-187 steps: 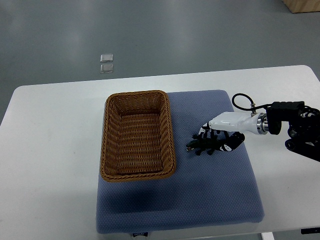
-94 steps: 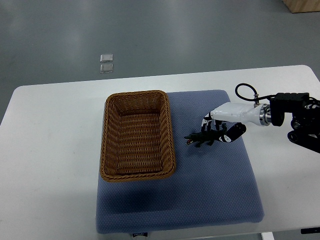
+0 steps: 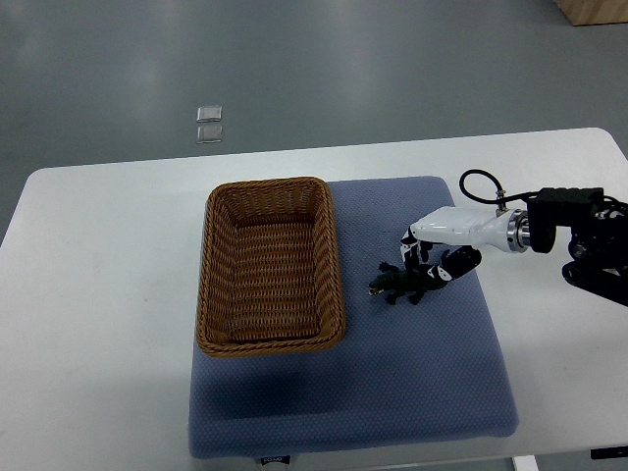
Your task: Place crocodile in brown basket with right hand
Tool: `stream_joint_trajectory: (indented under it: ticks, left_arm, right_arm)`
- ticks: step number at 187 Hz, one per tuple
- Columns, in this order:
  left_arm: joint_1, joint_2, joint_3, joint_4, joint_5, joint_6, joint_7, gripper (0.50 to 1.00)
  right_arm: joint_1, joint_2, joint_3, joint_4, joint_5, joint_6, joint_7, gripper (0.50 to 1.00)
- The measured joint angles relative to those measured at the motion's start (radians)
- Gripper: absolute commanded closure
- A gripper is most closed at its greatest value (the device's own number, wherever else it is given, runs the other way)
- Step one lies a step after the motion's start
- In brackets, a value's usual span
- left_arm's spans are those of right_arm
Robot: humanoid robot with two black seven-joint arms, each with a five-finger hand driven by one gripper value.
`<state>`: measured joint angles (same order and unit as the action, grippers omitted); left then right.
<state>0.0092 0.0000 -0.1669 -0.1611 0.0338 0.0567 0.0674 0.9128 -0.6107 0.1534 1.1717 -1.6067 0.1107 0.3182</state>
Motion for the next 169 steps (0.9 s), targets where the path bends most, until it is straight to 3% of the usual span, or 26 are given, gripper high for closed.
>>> stream_joint_trajectory:
  ticks: [16, 61, 108, 169]
  left_arm:
    - [0.000, 0.000, 0.000, 0.000, 0.000, 0.000, 0.000, 0.500]
    - [0.000, 0.000, 0.000, 0.000, 0.000, 0.000, 0.000, 0.500]
    - [0.000, 0.000, 0.000, 0.000, 0.000, 0.000, 0.000, 0.500]
    - [0.000, 0.000, 0.000, 0.000, 0.000, 0.000, 0.000, 0.500]
  right_arm:
    - [0.000, -0.002, 0.000, 0.005, 0.007, 0.002, 0.002, 0.709]
    - [0.007, -0.019, -0.002, 0.016, 0.023, 0.014, 0.021, 0.679]
    - [0.004, -0.033, -0.007, 0.040, 0.018, 0.047, 0.016, 0.683]
    - [-0.014, -0.023, -0.014, 0.027, -0.005, 0.002, 0.008, 0.726]
